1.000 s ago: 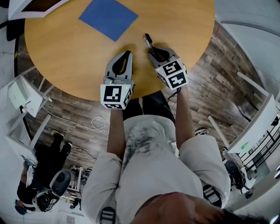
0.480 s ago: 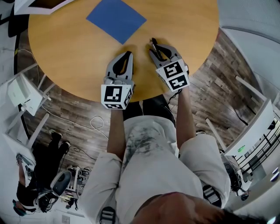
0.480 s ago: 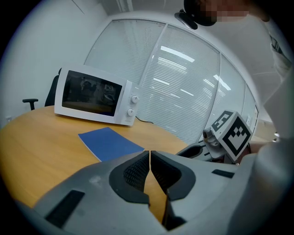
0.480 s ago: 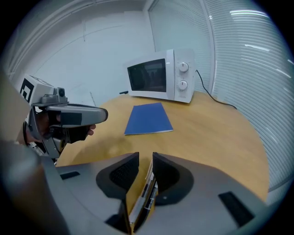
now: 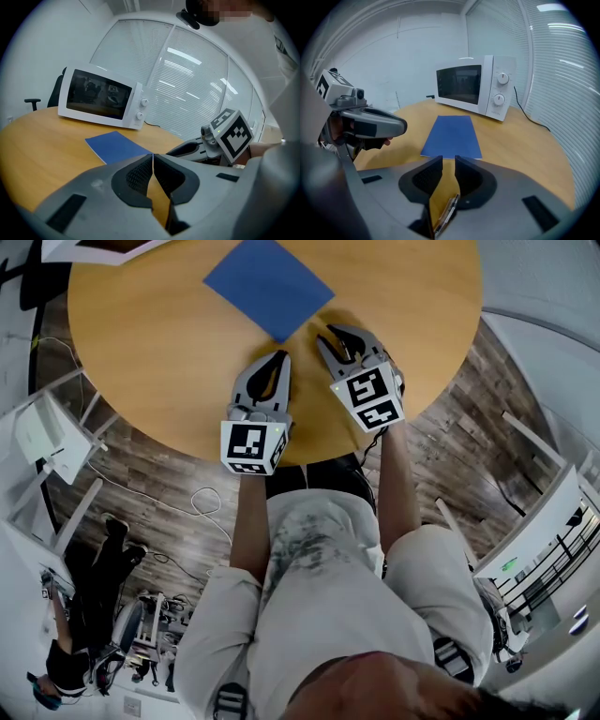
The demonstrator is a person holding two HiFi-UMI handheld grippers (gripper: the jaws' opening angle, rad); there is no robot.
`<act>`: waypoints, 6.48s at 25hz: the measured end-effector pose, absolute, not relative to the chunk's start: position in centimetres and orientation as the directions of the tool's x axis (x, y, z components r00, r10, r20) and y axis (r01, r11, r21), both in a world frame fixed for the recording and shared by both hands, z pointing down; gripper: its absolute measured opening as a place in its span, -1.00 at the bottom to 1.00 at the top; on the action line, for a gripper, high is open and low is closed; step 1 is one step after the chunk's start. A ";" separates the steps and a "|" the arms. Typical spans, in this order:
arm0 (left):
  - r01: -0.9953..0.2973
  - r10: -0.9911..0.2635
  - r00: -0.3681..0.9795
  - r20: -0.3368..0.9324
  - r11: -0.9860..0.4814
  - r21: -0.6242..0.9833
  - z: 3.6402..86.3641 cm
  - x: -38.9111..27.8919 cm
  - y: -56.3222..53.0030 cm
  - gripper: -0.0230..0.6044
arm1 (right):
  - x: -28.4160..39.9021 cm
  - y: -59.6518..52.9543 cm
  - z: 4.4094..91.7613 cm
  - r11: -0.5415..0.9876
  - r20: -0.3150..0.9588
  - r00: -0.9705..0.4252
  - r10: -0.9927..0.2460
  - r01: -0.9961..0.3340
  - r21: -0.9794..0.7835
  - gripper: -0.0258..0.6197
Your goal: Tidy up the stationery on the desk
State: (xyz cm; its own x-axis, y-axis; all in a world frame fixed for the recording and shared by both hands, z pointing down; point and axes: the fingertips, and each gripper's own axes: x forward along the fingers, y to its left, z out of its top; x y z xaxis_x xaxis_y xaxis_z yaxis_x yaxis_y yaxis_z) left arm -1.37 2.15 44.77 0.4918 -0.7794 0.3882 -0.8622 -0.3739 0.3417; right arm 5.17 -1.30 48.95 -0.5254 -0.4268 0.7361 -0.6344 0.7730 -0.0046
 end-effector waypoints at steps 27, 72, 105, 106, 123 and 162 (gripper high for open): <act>-0.845 -0.741 0.524 0.420 -0.389 0.368 47.1 -4.0 -2.8 -0.87 | 2.0 -8.8 53.2 0.815 0.798 -0.443 -0.409 -0.570 0.101 -0.71; -0.864 -0.768 0.490 0.411 -0.368 0.343 46.0 -3.3 3.4 -0.87 | 2.0 2.7 53.7 0.821 0.824 -0.450 -0.344 -0.571 0.030 -0.72; -0.878 -0.781 0.466 0.415 -0.349 0.328 46.2 1.2 8.3 -0.87 | 5.8 13.0 53.9 0.941 0.846 -0.520 -0.116 -0.329 -0.073 -0.72; -0.878 -0.781 0.465 0.417 -0.347 0.328 46.2 1.4 8.5 -0.87 | 6.0 13.2 53.9 0.943 0.848 -0.518 -0.113 -0.324 -0.071 -0.72; -0.878 -0.776 0.465 0.426 -0.346 0.330 46.6 3.2 9.5 -0.87 | 9.3 13.7 53.7 0.940 0.866 -0.479 -0.144 -0.338 -0.031 -0.72; -0.869 -0.791 0.494 0.361 -0.429 0.248 39.2 3.5 11.5 -0.87 | 14.1 10.5 38.9 0.809 0.519 -0.694 -0.500 -0.588 -0.007 -0.73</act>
State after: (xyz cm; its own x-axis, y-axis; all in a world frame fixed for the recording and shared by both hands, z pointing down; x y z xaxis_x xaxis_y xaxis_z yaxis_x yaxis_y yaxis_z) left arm 3.50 11.51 39.16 0.4938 -0.7912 0.3608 -0.8686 -0.4291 0.2479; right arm 14.08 10.50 38.91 -0.6936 -0.4995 0.5190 -0.5879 0.8089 -0.0073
